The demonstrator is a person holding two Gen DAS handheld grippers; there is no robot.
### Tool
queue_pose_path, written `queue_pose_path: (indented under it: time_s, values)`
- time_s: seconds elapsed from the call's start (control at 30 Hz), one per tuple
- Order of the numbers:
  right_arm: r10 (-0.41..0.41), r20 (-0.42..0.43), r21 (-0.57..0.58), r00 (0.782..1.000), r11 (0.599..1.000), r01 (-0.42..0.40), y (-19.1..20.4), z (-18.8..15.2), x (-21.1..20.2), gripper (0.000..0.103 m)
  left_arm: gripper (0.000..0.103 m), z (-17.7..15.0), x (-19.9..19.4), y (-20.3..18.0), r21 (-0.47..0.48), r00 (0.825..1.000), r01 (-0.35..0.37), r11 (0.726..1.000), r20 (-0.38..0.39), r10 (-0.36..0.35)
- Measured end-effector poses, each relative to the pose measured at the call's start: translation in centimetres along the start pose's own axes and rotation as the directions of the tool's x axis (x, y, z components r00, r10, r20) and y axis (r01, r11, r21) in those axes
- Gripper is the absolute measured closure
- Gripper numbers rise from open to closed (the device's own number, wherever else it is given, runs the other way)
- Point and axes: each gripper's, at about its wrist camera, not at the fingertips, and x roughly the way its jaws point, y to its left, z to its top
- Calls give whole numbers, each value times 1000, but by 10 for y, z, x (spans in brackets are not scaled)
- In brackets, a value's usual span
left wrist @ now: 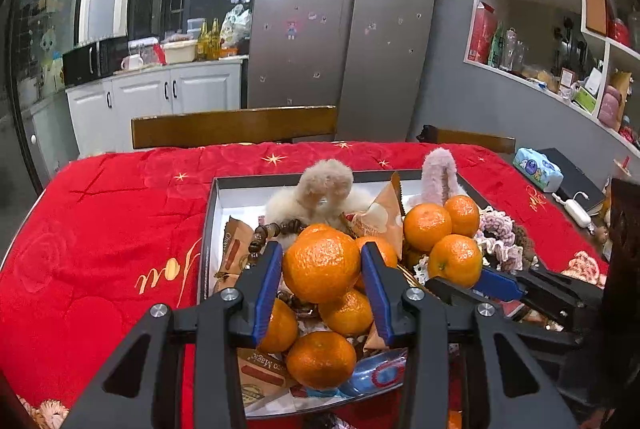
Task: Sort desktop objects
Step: 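Lower both oranges into the tray among the other oranges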
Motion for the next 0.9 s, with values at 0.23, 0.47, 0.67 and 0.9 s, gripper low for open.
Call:
queue_pose_path:
  time_s: [0.23,0.47,0.67,0.9]
  values:
    - [35,3,35,999,999,-36,-8,-1,1,73,61,-14,-1,-13,61,997,-42,997,61,38]
    - [27,3,28,1000,999,-27,-6,-2,2,74,61,-15,-2,-12,56,997,-36,998,70,32]
    - [26,2,27,1000,999,-26,-4,-1,3,74,61,-15,-2,-12,52,997,-32,998,69,29]
    - [23,2,25,1000,999,-23,-6,-1,3,74,61,-16,6,-3,0,1000,-20,1000,14,20]
